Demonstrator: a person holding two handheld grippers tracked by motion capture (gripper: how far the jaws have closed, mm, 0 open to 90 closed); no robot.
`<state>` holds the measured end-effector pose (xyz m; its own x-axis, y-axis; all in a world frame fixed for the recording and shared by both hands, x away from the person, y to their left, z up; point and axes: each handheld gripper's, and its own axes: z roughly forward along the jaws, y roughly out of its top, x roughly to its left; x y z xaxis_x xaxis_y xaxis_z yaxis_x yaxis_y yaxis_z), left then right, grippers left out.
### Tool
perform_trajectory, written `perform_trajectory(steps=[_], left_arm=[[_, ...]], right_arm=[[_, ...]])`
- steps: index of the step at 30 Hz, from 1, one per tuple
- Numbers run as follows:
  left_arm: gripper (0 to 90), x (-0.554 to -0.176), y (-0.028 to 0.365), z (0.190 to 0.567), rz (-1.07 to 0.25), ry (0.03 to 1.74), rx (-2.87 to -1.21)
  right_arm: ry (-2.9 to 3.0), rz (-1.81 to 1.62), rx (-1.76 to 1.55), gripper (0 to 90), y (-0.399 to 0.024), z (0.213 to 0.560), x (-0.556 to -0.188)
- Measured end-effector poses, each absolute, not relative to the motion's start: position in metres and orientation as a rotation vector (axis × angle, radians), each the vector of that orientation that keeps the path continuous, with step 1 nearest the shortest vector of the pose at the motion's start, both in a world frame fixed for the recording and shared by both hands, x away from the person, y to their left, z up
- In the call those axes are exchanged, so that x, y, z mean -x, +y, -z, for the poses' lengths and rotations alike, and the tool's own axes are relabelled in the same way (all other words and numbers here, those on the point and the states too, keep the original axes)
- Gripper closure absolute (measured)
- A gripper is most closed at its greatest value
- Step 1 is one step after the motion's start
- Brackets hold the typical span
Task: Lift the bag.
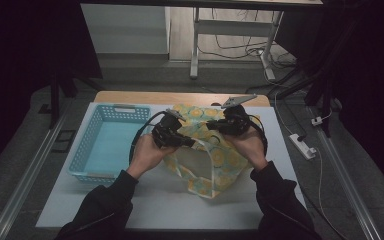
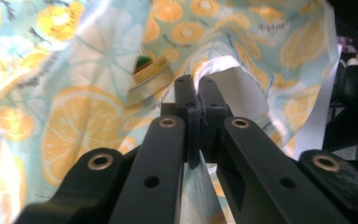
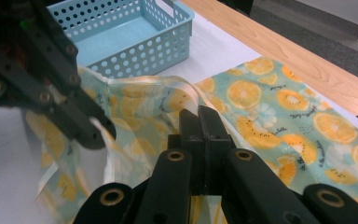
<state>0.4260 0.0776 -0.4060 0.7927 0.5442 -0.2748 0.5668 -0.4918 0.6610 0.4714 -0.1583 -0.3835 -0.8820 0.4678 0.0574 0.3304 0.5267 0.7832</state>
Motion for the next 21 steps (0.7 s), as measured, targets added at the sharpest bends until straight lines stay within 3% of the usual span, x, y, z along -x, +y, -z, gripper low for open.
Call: perform_trajectory(steps=[21], left_arm=[[89.0, -0.442, 0.103, 0.358, 0.039, 0.801, -2.084]], right_arm=[[2.590, -1.357, -0.627, 90.0, -0.154, 0.352, -0.465]])
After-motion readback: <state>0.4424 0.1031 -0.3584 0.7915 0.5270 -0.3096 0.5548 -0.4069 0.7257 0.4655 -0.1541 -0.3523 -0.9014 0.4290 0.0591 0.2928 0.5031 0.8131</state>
